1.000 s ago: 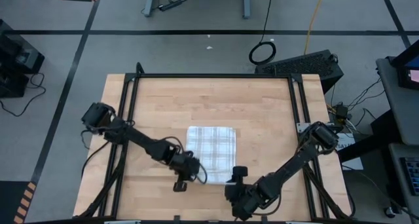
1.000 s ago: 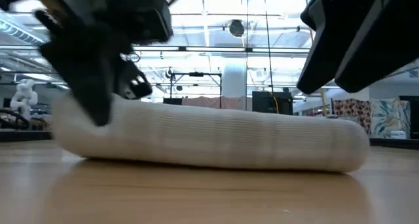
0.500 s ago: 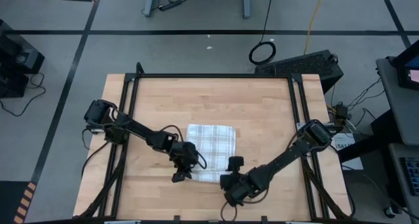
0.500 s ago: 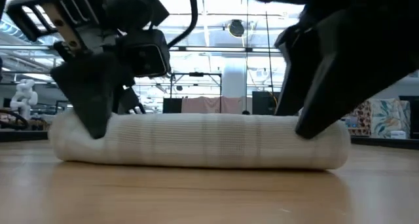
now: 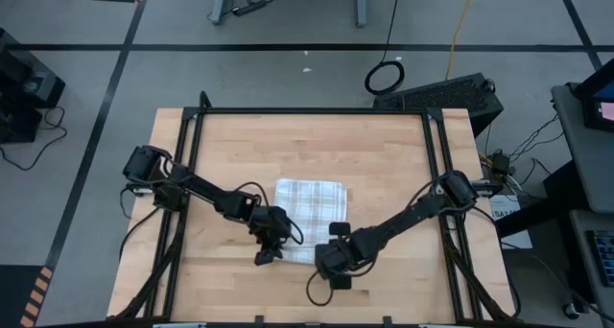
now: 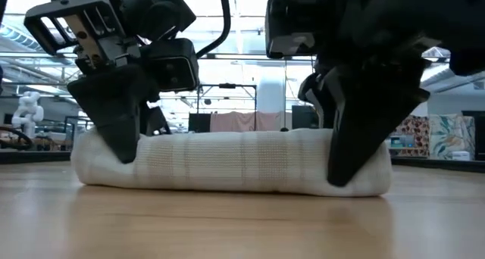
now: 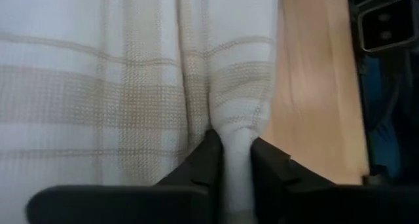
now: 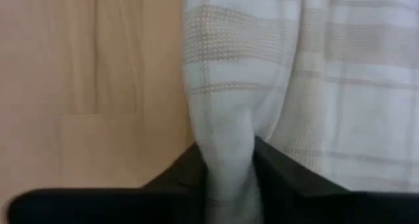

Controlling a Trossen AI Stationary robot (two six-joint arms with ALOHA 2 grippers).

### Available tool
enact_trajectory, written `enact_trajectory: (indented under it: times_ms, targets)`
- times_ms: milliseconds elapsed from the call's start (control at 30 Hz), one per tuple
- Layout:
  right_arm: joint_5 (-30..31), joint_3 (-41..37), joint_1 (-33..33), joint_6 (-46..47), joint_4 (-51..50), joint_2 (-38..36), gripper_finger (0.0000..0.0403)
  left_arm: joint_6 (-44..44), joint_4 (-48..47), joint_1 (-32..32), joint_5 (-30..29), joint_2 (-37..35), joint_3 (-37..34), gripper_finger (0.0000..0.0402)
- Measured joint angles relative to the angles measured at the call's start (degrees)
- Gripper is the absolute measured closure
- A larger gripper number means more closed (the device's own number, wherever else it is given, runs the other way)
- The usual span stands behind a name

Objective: Roll towel
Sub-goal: Roll the towel

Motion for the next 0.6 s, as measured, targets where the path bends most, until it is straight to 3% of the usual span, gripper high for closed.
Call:
enact_trajectory:
  times_ms: [200, 400, 500, 600]
  targets:
    - [-3.0, 0.0, -0.2, 1.3, 1.2, 0.0, 0.0388, 1.9, -0.5, -0.9, -3.1, -1.4, 0.0, 0.0265]
    - [-7.5, -0.9, -0.6, 8.2, 5.4, 0.4, 0.0374, 5.0, -7.9, -1.5, -5.6, -9.2, -0.1, 0.0206]
    - [-7.9, -2.7, -0.4, 10.9, 11.4, 0.4, 0.0373, 7.6, -9.9, -4.4, -11.4, -14.2, -0.1, 0.0196]
    - [-9.9, -3.0, -0.4, 14.3, 13.3, 0.5, 0.0381, 10.7, -9.4, -9.9, -21.2, -16.5, -0.1, 0.0194]
